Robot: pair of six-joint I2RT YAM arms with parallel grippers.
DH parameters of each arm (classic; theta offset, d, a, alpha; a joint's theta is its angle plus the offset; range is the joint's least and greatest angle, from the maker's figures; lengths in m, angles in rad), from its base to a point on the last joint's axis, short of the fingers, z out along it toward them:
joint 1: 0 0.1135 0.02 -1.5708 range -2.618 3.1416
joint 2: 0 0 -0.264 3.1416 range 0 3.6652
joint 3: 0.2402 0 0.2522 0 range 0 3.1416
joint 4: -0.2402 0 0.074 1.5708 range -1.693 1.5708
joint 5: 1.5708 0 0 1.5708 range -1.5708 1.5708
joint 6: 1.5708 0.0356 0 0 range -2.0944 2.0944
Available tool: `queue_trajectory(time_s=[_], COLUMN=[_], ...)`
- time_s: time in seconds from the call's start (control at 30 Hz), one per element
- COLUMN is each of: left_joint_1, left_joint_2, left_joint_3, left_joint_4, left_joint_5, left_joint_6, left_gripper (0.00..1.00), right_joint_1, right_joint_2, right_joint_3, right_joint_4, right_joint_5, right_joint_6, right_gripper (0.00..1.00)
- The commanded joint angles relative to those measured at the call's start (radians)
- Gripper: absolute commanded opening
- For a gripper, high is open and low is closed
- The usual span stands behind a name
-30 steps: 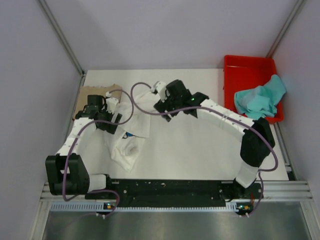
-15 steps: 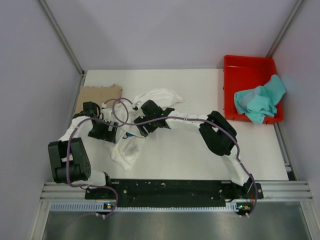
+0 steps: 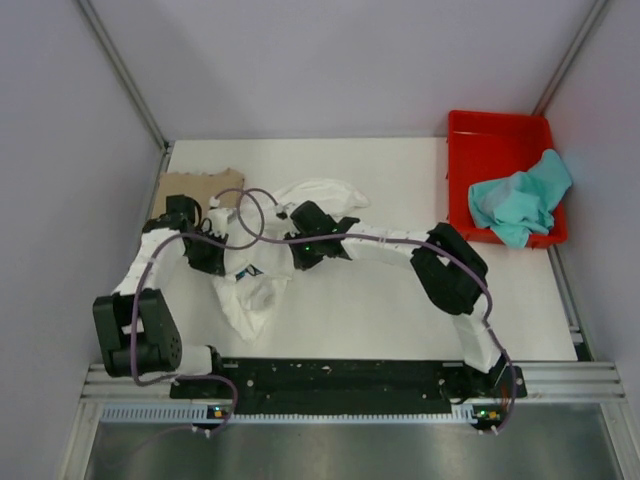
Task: Fold and stack the t-shirts
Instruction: Flatten out the tshirt
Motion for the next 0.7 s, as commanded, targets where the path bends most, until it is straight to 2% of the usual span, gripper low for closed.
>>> queue_trajectory(time_s=[0.0,0.07,0.13,0.23,0.47,0.57,0.67], left_joint_1=[-0.022,-0.073,-0.212,-0.364,-0.617,-0.778,-0.881], left_joint_2=[-0.216,-0.284,-0.333,-0.358,-0.216,-0.147,-0.07], left_joint_3=[0.143,0.193,0.25,0.38,0.868,0.881,0.821], left_joint_4=[-0.13,-0.17,-0.199,-0.254,-0.417,-0.424,-0.345], left_joint_5=[0.062,0.051,0.004,-0.018,-0.061,-0.165,-0.18], left_joint_6=[0.09,0.13,0.141,0.129,0.023,0.069,0.179], left_gripper=[0.0,0.0,0.0,0.0,0.0,0.0,0.0], right_joint_1=[-0.037,-0.042,-0.042,-0.042,-0.046,-0.054,-0.083], right_joint_2=[-0.304,-0.437,-0.551,-0.707,-1.091,-1.187,-1.249], right_joint_3=[-0.06,-0.105,-0.149,-0.213,-0.361,-0.387,-0.41], right_joint_4=[0.048,0.05,0.048,0.044,0.054,0.001,-0.08], right_joint_5=[0.09,0.173,0.254,0.29,0.317,0.38,0.458], right_joint_6=[-0.009,-0.059,-0.099,-0.15,-0.156,-0.162,-0.155], right_gripper=[0.0,0.0,0.0,0.0,0.0,0.0,0.0])
